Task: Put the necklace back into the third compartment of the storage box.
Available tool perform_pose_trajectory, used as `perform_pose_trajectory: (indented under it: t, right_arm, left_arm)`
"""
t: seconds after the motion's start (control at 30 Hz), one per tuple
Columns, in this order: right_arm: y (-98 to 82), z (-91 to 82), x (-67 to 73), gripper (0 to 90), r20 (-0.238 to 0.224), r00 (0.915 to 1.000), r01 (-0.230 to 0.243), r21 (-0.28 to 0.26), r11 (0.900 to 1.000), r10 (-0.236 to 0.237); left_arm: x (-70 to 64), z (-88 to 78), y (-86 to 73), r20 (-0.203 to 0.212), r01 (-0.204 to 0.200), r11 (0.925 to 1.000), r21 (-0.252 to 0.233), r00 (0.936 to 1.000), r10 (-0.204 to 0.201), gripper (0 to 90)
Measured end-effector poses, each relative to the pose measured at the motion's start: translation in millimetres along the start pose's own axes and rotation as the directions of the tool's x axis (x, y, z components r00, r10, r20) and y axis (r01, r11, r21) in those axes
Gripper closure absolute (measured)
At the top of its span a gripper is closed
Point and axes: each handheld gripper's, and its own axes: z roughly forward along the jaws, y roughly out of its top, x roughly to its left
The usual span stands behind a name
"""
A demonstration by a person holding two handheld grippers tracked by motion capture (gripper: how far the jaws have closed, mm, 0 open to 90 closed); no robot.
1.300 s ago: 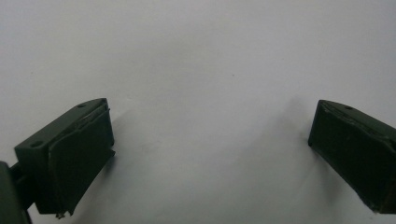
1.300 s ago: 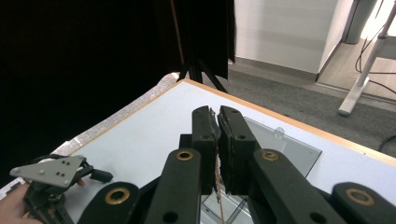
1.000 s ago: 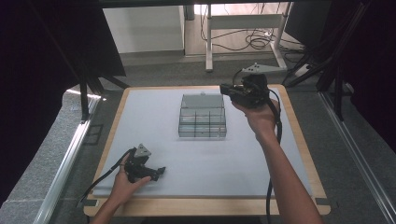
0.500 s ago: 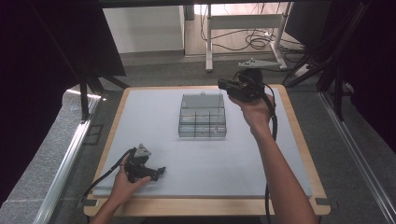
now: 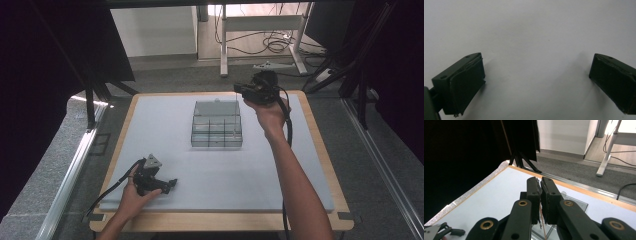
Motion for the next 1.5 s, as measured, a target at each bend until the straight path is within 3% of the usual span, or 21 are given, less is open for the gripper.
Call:
perform_pose_trajectory:
  t: [0.83,1.5]
  right_arm:
    - [-2.6,46.2,-30.0,83.4,0.061,0.9956,-0.070,-0.030,0.997,0.071]
    - [-50.2,72.0,-43.7,83.1,0.089,0.9924,-0.091,0.076,0.993,0.084]
  left_arm:
    - [-0.1,0.3,-0.1,0.000,0.001,1.0000,-0.004,1.0000,-0.001,0.0]
    - [0.0,0.0,-0.2,-0.001,-0.001,1.0000,0.001,1.0000,0.001,0.0]
